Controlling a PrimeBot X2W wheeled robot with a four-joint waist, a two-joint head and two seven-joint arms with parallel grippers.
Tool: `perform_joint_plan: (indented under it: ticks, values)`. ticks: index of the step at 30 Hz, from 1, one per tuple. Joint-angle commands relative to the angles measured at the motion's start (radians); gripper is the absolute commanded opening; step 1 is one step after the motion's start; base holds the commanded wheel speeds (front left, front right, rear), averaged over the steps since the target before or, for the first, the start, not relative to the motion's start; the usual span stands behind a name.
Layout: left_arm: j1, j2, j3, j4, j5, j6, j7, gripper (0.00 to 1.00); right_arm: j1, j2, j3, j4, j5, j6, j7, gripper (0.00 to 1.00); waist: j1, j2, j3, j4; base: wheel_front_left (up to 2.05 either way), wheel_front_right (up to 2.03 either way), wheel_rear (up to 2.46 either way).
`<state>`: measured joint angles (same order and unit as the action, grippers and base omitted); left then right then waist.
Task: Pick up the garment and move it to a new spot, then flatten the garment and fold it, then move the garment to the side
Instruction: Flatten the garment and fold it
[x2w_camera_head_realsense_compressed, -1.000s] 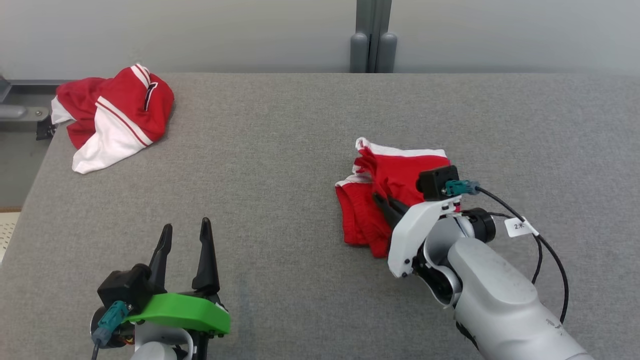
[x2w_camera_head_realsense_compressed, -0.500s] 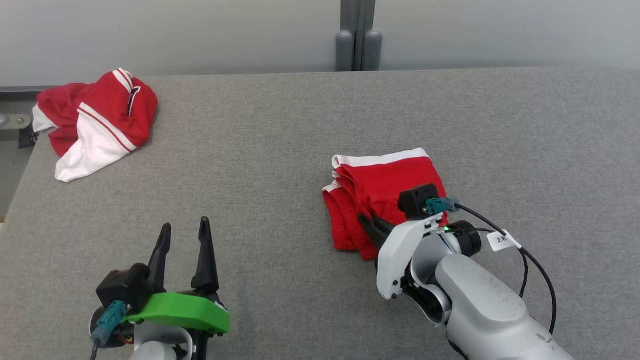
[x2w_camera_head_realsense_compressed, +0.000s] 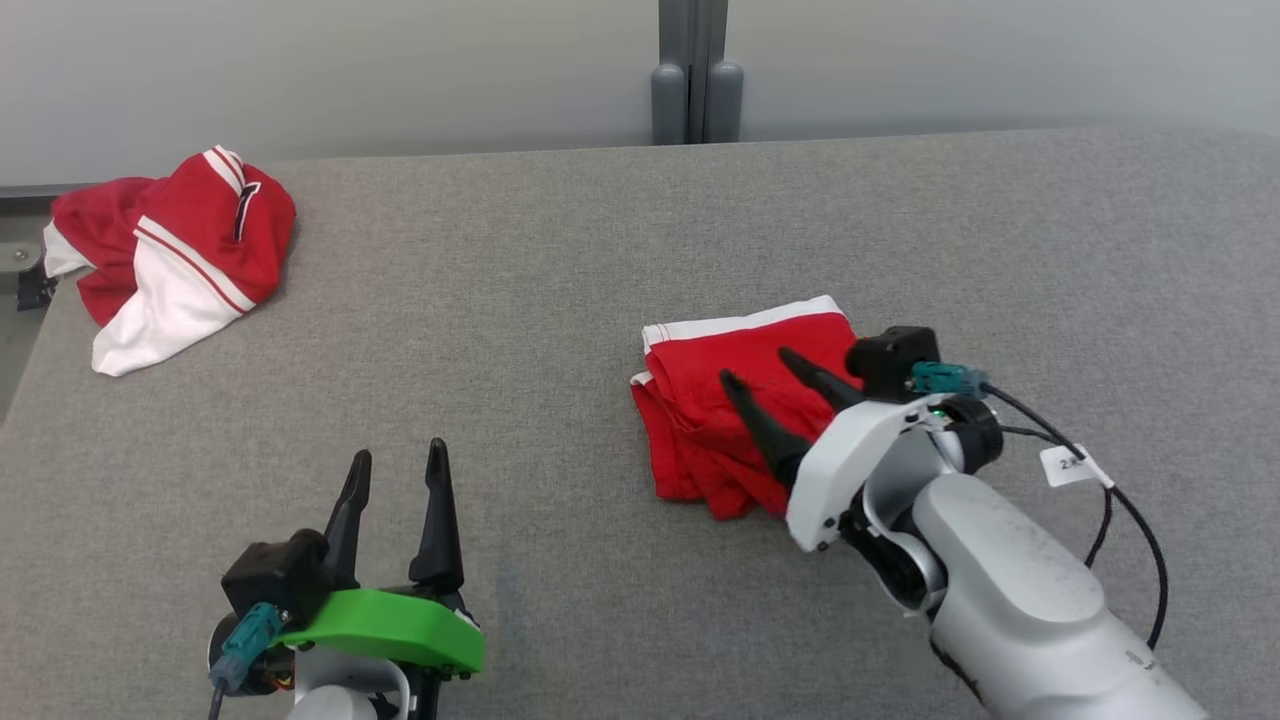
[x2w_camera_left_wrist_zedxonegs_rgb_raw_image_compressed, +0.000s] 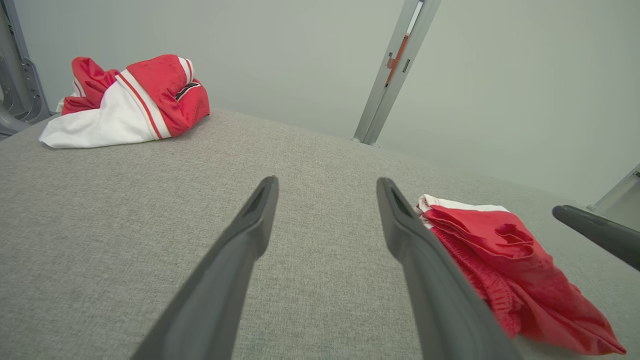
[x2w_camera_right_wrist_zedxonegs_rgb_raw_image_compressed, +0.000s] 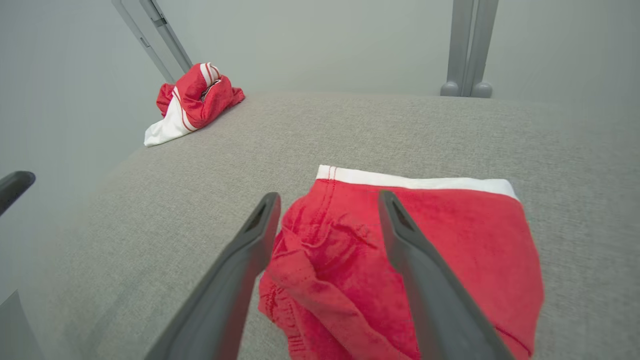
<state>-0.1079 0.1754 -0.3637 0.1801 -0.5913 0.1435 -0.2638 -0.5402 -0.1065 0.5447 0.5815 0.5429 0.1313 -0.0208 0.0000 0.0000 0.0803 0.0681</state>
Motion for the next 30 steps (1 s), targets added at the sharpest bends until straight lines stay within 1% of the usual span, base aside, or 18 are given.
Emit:
perform_joint_plan:
  ticks: [1,4,7,8,9,10,11,12,13,14,16,22,25,30]
  values:
    - [0.001,-0.002,-0.003,0.003,0.011,-0.003,0.0,1.0,-0.006,-0.013,-0.014,-0.004,-0.011,-0.001,-0.006,1.0,0.0,0.0,0.002,0.004,0.0,0.0,0.0]
    - [-0.009,-0.007,-0.012,0.005,0.011,-0.01,0.0,1.0,-0.027,-0.066,-0.046,0.011,-0.041,-0.001,0.012,1.0,0.0,0.0,0.01,0.016,0.0,0.0,0.0]
    - [-0.018,-0.01,-0.017,0.008,0.011,-0.012,0.001,1.0,-0.039,-0.104,-0.056,0.034,-0.065,-0.001,0.039,1.0,0.0,0.0,0.021,0.031,0.0,0.0,0.0]
    - [-0.02,-0.011,-0.018,0.009,0.012,-0.012,0.001,1.0,-0.046,-0.12,-0.054,0.043,-0.073,-0.001,0.049,0.95,0.0,0.0,0.025,0.037,0.0,0.0,0.0]
    - [-0.023,-0.012,-0.019,0.01,0.012,-0.013,0.001,1.0,-0.052,-0.129,-0.051,0.051,-0.074,-0.001,0.06,0.81,0.0,0.0,0.029,0.041,0.0,0.0,0.0]
    - [-0.027,-0.012,-0.019,0.011,0.012,-0.014,0.001,1.0,-0.058,-0.142,-0.046,0.059,-0.073,-0.001,0.072,0.44,0.0,0.0,0.035,0.047,0.0,0.0,0.0]
    - [-0.029,-0.013,-0.02,0.012,0.012,-0.015,0.001,1.0,-0.064,-0.154,-0.038,0.064,-0.072,-0.001,0.082,0.36,0.0,0.0,0.04,0.052,0.0,0.0,0.0]
    - [-0.033,-0.013,-0.019,0.014,0.013,-0.016,0.001,1.0,-0.071,-0.167,-0.027,0.074,-0.07,-0.001,0.096,0.21,0.0,0.0,0.046,0.057,0.0,0.0,0.0]
    - [-0.035,-0.014,-0.02,0.014,0.014,-0.017,0.001,1.0,-0.076,-0.177,-0.016,0.08,-0.066,-0.001,0.107,0.15,0.0,0.0,0.052,0.062,0.0,0.0,0.0]
    - [-0.038,-0.015,-0.021,0.016,0.015,-0.02,0.001,1.0,-0.083,-0.188,0.006,0.086,-0.059,-0.001,0.12,0.0,0.0,0.0,0.057,0.068,0.0,0.0,0.0]
    - [-0.044,-0.017,-0.025,0.019,0.016,-0.02,0.0,1.0,-0.093,-0.211,0.045,0.093,-0.031,-0.001,0.148,0.0,0.0,0.0,0.068,0.08,0.0,0.0,0.0]
    - [-0.057,-0.023,-0.025,0.028,0.019,-0.025,0.0,1.0,-0.118,-0.3,0.173,0.079,0.118,-0.001,0.216,0.0,0.0,0.0,0.086,0.105,0.0,0.0,0.0]
    - [-0.059,-0.025,-0.019,0.033,0.019,-0.028,0.0,1.0,-0.123,-0.338,0.244,0.047,0.201,-0.001,0.238,0.0,0.0,0.0,0.088,0.109,0.0,0.0,0.0]
    - [-0.059,-0.028,-0.015,0.035,0.024,-0.027,-0.001,1.0,-0.13,-0.374,0.363,-0.043,0.338,-0.001,0.245,0.0,0.0,0.0,0.088,0.103,0.0,0.0,0.0]
